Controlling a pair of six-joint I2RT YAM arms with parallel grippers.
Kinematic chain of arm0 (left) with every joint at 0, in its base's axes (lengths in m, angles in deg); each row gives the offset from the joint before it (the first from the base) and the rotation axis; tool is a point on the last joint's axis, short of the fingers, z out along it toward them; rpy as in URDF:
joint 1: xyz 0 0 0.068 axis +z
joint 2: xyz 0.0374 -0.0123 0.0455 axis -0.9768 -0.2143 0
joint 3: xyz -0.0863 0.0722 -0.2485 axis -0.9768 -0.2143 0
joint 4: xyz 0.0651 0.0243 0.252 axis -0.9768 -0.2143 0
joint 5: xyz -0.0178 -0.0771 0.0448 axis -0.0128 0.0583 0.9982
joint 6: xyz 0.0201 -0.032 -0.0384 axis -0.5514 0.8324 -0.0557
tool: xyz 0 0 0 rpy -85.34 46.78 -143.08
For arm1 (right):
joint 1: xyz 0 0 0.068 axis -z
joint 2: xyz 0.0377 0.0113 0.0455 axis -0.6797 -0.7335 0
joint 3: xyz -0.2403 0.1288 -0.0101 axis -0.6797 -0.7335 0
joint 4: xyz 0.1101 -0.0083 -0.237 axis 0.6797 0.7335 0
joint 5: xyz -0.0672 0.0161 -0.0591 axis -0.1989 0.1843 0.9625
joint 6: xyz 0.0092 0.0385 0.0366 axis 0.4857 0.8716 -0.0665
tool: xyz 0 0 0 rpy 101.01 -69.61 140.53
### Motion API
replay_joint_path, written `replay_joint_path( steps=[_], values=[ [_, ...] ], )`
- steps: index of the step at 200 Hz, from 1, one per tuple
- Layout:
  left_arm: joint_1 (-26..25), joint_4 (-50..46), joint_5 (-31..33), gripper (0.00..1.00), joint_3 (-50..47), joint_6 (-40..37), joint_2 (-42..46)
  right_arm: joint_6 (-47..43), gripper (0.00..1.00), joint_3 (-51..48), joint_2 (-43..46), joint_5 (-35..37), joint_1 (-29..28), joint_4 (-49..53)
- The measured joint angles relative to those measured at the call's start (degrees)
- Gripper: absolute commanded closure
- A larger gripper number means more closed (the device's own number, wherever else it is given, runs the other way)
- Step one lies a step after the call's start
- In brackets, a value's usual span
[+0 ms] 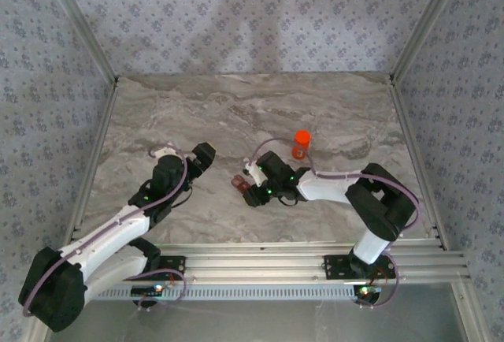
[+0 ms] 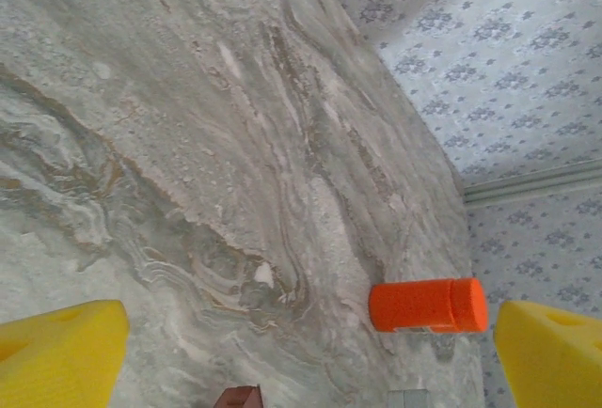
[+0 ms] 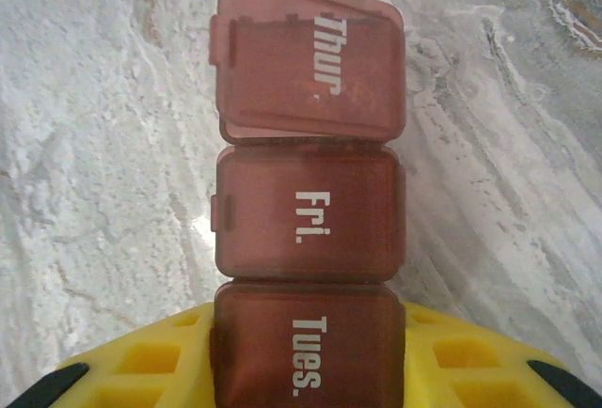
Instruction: Sort the pills into containers
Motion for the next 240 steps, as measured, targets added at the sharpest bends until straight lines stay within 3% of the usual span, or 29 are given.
replay_joint_path(
  steps=[36, 58, 103, 159, 214, 240],
  values=[
    [0.7, -0.7, -1.3, 0.01, -0.1, -0.5, -0.1, -2.2, 0.48, 1.9, -2.0, 1.8, -0.7, 1.3],
    [1.5, -0.7, -2.6, 0.01, -0.1, -1.1, -1.1, -2.8, 0.42, 2.0, -2.1, 3.1, -1.5, 1.7],
    [2.5, -2.1, -5.5, 0.01, 2.6, -3.2, -3.9, -2.2, 0.42, 0.3, -0.3, 7.5, -2.4, 2.5],
    [2.6, -2.4, -8.4, 0.01, 6.0, -5.9, -6.5, -0.4, 0.44, -0.9, 2.2, 9.5, 2.6, 6.1],
    [2.6, -10.2, -10.1, 0.01, 9.6, -11.0, -7.8, 1.6, 0.45, -1.9, 7.5, 7.8, 6.7, 10.5],
    [2.6, -13.7, -10.0, 0.01, 11.0, -13.9, -7.8, 2.6, 0.40, -2.5, 12.4, 5.8, 8.4, 10.6]
  ],
)
